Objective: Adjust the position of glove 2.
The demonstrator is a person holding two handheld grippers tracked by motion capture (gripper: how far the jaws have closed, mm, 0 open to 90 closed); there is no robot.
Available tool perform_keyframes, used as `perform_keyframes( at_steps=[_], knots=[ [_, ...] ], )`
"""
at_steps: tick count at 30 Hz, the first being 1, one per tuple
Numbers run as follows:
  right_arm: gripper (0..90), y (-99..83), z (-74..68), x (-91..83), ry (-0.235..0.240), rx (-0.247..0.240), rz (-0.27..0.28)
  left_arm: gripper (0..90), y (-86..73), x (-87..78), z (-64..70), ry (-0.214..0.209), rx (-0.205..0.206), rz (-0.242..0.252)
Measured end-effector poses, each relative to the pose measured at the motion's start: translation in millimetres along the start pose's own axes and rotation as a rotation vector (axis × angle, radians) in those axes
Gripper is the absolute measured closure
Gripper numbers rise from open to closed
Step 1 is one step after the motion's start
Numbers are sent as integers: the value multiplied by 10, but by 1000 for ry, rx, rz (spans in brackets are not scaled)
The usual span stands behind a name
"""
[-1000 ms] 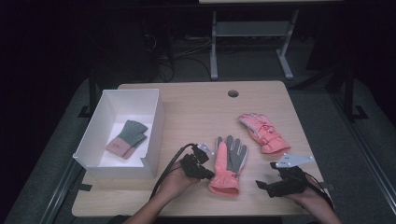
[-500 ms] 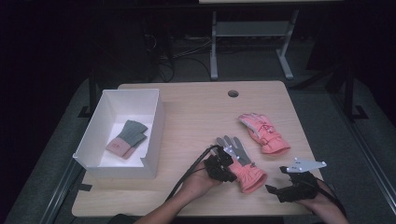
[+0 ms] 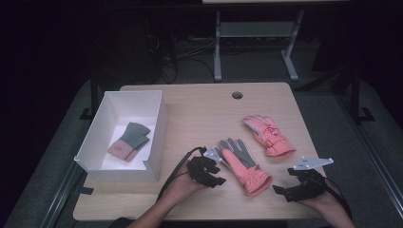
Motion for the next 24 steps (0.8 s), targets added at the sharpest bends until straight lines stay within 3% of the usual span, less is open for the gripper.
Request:
perform_keyframes(
  at_steps=[3,10,12,16,20,24],
  knots=[
    [151,53,15,-16,-6,17,2,374,-127,-29,-32,-15,-21,22],
    [229,241,97,-39,-24,44,28,211,-406,-160,-123,21,-42,66],
    [256,297,124,-46,-17,61,33,169,-459,-190,-122,9,-45,78],
    [302,420,207,-62,-30,83,46,146,-549,-230,-135,2,-63,105],
    [351,588,311,-96,-41,87,71,142,-577,-222,-165,38,-30,83],
    [399,743,411,-85,-53,89,76,143,-608,-208,-175,35,-49,85]
  ],
)
Point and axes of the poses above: each handheld gripper's, and its own axes: x roughly forward along the jaws, y roughly out of its top, z roughly to its right, the point moved 6 cm from there along x, roughly forward along the jaws, and after that the axes turned 13 degrees about -z, right-handed, at the moved point
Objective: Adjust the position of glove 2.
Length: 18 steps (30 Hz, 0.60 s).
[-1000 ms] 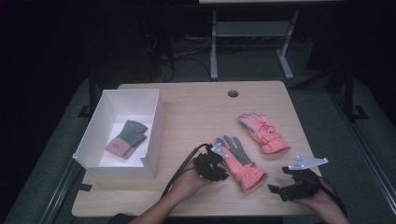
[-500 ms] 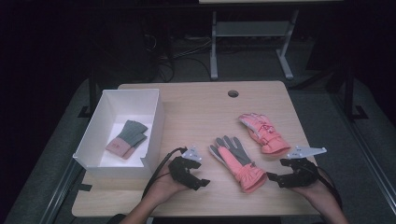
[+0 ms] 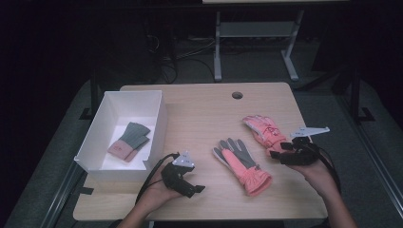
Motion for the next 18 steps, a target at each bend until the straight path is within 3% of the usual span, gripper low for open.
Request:
perform_keyframes(
  at_steps=[9,18],
  knots=[
    [493,299,230,178,-6,17,-14,145,24,22,-6,8,2,11],
    [580,463,421,397,-43,16,-55,149,16,12,-41,13,-17,16]
  ],
)
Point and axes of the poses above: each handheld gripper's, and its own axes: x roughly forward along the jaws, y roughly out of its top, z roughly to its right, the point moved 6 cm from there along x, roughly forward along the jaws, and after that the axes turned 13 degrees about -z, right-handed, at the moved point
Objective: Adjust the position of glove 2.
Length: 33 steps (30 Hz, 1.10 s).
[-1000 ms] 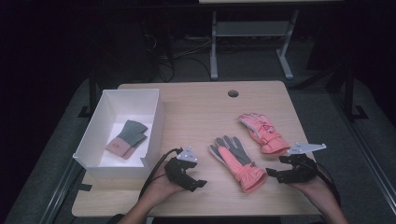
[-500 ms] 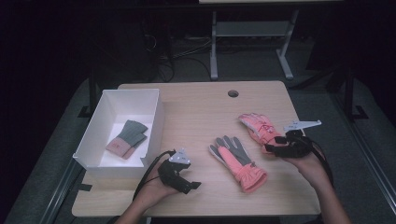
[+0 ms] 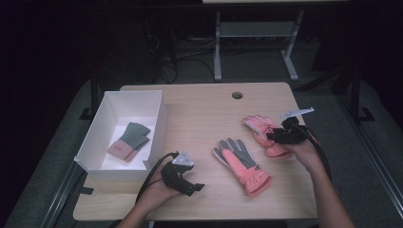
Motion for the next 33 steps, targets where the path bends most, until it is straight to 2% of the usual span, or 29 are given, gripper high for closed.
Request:
perform_keyframes(
  at_steps=[2,3,8,11,13,14,16,19,26,27,33],
  knots=[
    [579,24,33,55,13,8,2,151,-1,2,4,-2,1,-2],
    [569,22,45,87,16,11,-11,151,-6,3,1,0,11,-8],
    [543,-1,84,241,14,11,-52,151,-10,18,4,-1,9,-15],
    [590,-6,98,297,17,9,-71,153,-7,15,-3,2,-1,-6],
    [693,-9,113,309,4,-2,-78,153,-15,10,-13,4,4,-14],
    [738,-11,119,307,-11,-18,-80,153,-17,12,-14,5,4,-15],
    [822,-11,131,300,-6,-17,-82,154,-19,16,-16,6,4,-16],
    [873,-8,139,290,1,-24,-76,154,-19,21,-19,4,1,-16],
    [891,-6,124,169,16,-17,-52,154,-20,20,-23,3,-9,-12],
    [891,-6,119,147,18,-19,-48,154,-26,17,-33,7,1,-23],
    [891,-19,53,-36,22,-19,-38,154,-23,14,-33,9,-3,-23]
  ],
)
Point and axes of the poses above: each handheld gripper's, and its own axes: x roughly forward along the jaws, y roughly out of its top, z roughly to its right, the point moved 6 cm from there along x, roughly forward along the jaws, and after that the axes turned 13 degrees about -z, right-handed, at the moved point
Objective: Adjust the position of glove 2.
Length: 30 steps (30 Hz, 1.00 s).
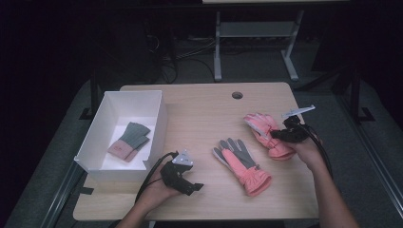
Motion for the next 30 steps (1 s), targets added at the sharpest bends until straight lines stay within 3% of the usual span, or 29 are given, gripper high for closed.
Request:
perform_keyframes(
  at_steps=[10,24,30],
  knots=[
    [891,-68,-251,-273,28,17,28,154,2,-8,14,-4,-4,4],
    [891,-149,-878,-474,99,-18,40,154,10,-14,19,1,2,7],
    [891,-171,-1106,-463,117,-28,22,154,9,-10,34,-1,2,3]
  ],
)
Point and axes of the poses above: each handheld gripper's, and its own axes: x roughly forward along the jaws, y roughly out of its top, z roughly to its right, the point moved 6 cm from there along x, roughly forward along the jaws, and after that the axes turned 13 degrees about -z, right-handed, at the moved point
